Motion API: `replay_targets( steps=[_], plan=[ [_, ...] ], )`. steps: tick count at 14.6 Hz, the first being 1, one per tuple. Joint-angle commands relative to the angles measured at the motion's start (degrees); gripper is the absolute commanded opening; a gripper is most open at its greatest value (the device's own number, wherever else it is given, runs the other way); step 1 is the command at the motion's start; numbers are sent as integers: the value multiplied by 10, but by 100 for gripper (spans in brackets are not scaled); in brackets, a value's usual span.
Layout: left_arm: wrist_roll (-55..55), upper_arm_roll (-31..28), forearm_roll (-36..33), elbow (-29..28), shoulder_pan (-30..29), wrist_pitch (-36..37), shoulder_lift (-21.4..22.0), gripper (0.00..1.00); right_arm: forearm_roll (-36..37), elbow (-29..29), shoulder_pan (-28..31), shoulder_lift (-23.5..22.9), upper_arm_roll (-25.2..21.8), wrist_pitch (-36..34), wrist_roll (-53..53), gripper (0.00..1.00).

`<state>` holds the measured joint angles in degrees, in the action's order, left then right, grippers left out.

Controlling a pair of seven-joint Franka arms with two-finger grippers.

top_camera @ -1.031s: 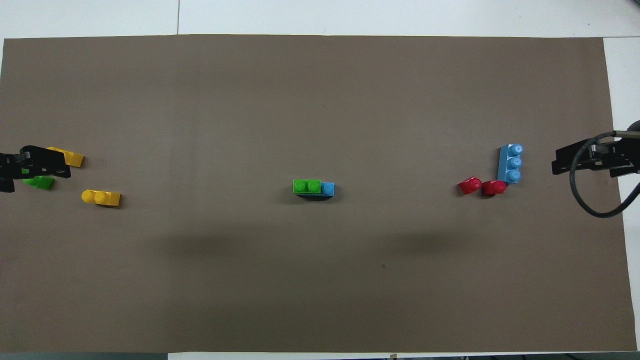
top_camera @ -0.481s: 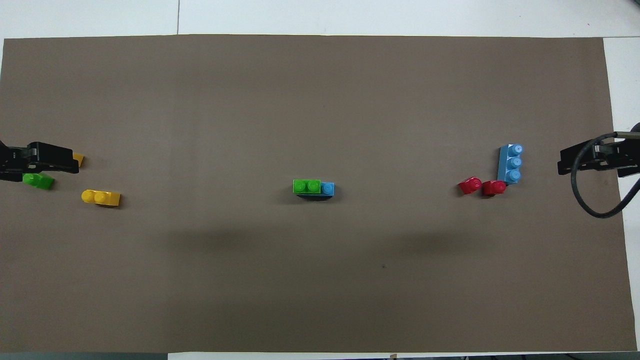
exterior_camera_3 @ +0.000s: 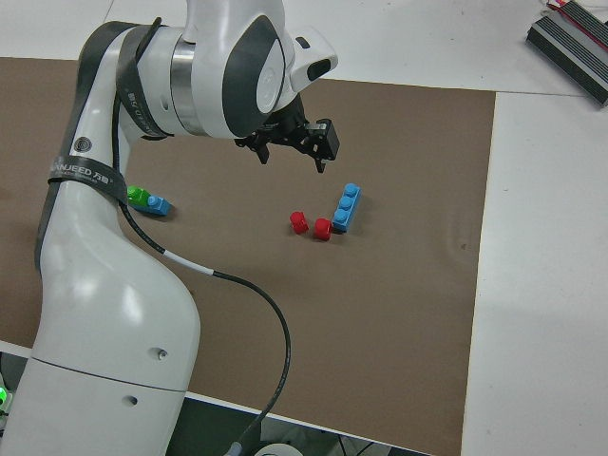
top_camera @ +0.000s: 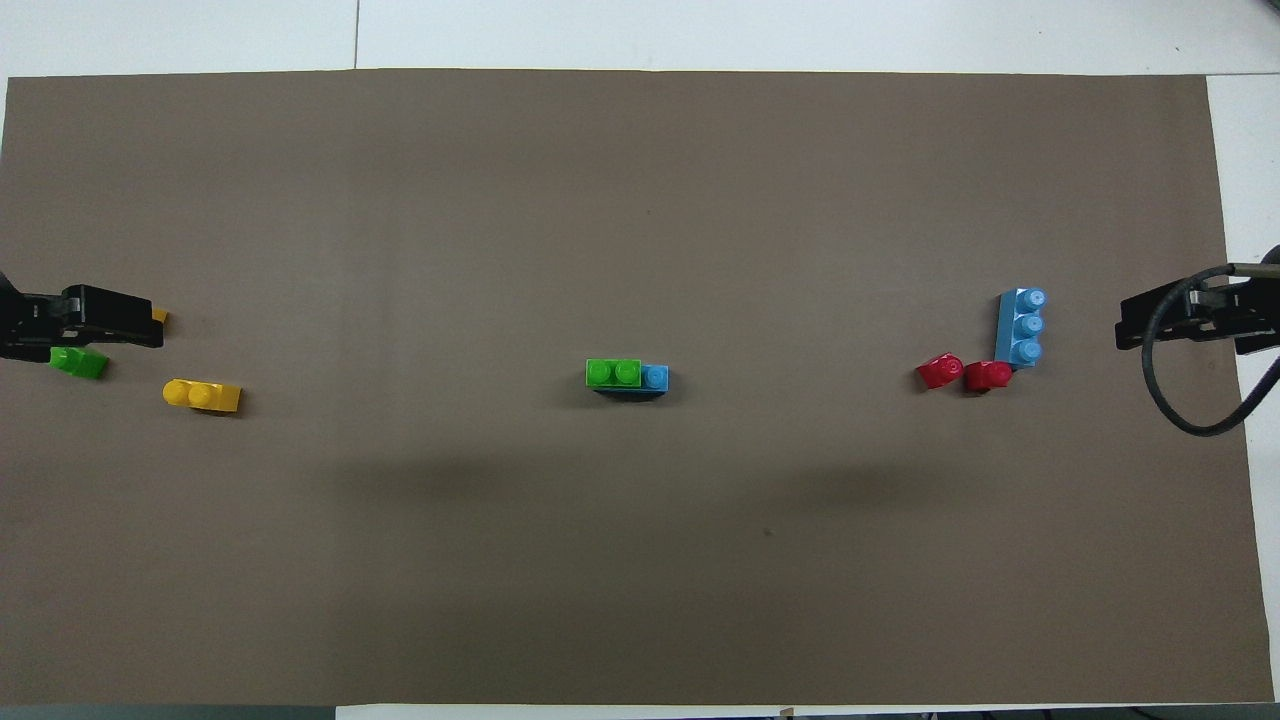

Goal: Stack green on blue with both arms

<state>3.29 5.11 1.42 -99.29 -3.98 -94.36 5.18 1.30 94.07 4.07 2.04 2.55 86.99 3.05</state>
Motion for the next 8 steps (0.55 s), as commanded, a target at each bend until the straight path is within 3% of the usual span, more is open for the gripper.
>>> replay_targets(
  steps=[1,8],
  plan=[
    [-42,-2,-4,9,2,4,-6,100,9,-2,7,2,5,-3,-2,100],
    [-49,-2,-5,5,2,3,-5,100,9,-2,7,2,5,-2,-3,100]
  ],
)
